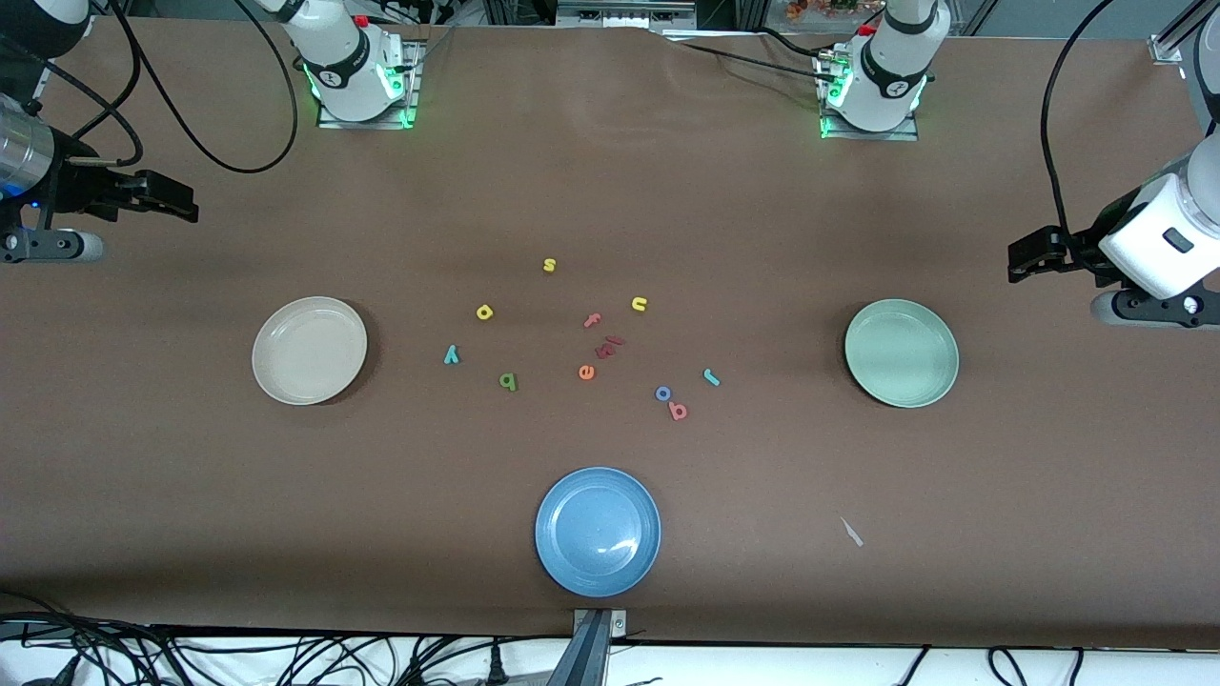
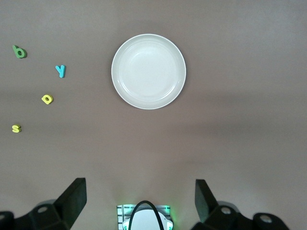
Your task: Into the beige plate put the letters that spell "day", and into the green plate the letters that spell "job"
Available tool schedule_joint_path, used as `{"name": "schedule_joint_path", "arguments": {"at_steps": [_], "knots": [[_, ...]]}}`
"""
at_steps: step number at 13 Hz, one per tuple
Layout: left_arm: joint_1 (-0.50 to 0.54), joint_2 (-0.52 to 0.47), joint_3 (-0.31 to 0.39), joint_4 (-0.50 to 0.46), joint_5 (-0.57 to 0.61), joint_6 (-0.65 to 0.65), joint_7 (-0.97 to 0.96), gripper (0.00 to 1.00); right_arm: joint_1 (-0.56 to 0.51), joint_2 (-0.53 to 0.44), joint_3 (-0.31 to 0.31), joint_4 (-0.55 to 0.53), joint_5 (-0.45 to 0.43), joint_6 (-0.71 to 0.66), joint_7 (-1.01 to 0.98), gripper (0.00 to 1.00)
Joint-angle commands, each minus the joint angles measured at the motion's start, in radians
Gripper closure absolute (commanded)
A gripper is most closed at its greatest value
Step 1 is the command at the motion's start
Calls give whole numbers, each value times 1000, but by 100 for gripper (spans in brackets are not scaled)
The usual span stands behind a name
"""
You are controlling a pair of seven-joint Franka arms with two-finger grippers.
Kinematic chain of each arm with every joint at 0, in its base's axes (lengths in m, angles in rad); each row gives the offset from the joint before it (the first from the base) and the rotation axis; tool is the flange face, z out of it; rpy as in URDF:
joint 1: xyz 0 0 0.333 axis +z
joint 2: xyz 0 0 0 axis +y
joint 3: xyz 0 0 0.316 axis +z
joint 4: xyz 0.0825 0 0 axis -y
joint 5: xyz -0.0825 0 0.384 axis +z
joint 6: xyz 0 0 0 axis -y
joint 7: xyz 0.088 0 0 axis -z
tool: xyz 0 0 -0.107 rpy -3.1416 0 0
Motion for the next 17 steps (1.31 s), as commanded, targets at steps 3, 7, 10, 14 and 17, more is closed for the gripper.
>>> {"name": "schedule_joint_path", "arguments": {"at_steps": [3,7,10,14,17], "knots": [[22,32,22,4,-32,-2,12,0,-6,16,2,24,18,-18,-6,0],[43,47,22,2,-33,-2,19,0,-5,16,3,24,22,-16,-6,0],[40,59,14,2,-42,4,20,0,-3,18,5,23,22,-19,-6,0],[31,79,16,2,-95,8,19,0,0,18,8,21,22,-22,-4,0],[35,84,16,4,-96,8,19,0,0,18,8,23,22,-22,-6,0]]}}
